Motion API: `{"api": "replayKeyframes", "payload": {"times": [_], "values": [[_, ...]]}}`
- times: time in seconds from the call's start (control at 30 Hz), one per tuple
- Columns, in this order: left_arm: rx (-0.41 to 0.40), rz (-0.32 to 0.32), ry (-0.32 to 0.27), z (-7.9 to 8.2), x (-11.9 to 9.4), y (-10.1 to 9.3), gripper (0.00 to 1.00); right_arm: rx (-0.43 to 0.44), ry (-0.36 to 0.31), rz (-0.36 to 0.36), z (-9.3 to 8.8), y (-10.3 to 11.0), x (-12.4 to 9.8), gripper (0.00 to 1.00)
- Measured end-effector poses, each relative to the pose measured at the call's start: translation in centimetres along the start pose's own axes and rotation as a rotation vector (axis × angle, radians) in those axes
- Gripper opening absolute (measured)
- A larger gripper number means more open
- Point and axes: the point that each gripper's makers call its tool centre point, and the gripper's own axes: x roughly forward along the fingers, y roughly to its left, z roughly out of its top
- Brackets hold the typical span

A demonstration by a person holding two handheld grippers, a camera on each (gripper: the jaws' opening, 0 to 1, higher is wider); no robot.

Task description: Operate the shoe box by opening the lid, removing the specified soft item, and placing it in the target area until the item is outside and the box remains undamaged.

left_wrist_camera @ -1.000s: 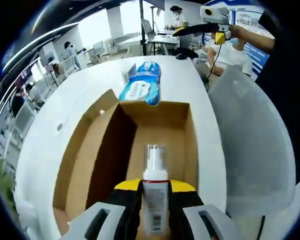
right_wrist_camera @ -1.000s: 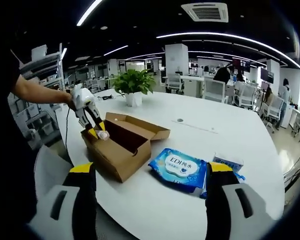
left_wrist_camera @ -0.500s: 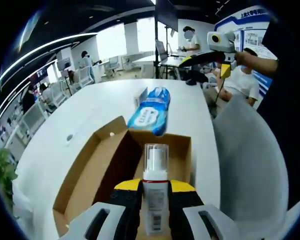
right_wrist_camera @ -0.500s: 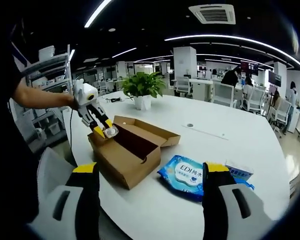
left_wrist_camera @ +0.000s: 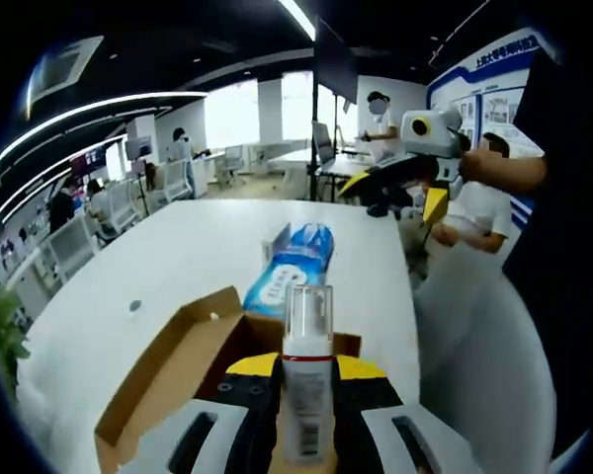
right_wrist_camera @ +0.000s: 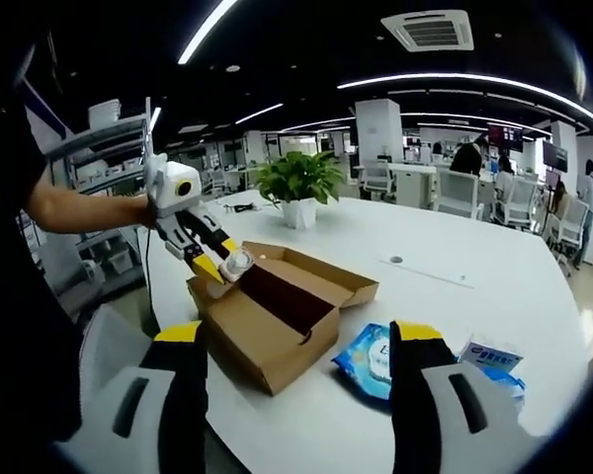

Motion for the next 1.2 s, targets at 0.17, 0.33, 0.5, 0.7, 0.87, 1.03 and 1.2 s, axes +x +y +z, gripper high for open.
{"api": "replayKeyframes", "payload": {"times": [0.17,0.33,0.5,0.7,0.87,1.03,1.2], "values": [[-0.019,-0.010,-0.057,1.5,0.6,-1.0,0.20,0.011,-0.036,0.035,0.9,0.9,1.0,0.62],[-0.040,-0.031,-0.111,2.7,1.1,-2.3,0.19,0.029,-0.063,0.072,1.6,1.6,2.0,0.57],[-0.065,-0.051,-0.152,3.5,1.3,-3.0,0.19,0.056,-0.094,0.112,2.4,2.4,2.7,0.52],[-0.088,-0.086,-0.203,4.4,1.4,-3.8,0.19,0.065,-0.110,0.170,2.7,3.7,3.1,0.46],[-0.105,-0.122,-0.232,5.0,1.3,-4.5,0.19,0.041,-0.116,0.213,2.7,4.5,3.2,0.39],[-0.115,-0.160,-0.253,5.4,1.2,-5.2,0.19,0.043,-0.132,0.247,3.1,5.4,3.3,0.35],[-0.138,-0.199,-0.288,5.8,1.0,-5.7,0.19,0.057,-0.147,0.271,3.6,6.1,3.4,0.34]]}}
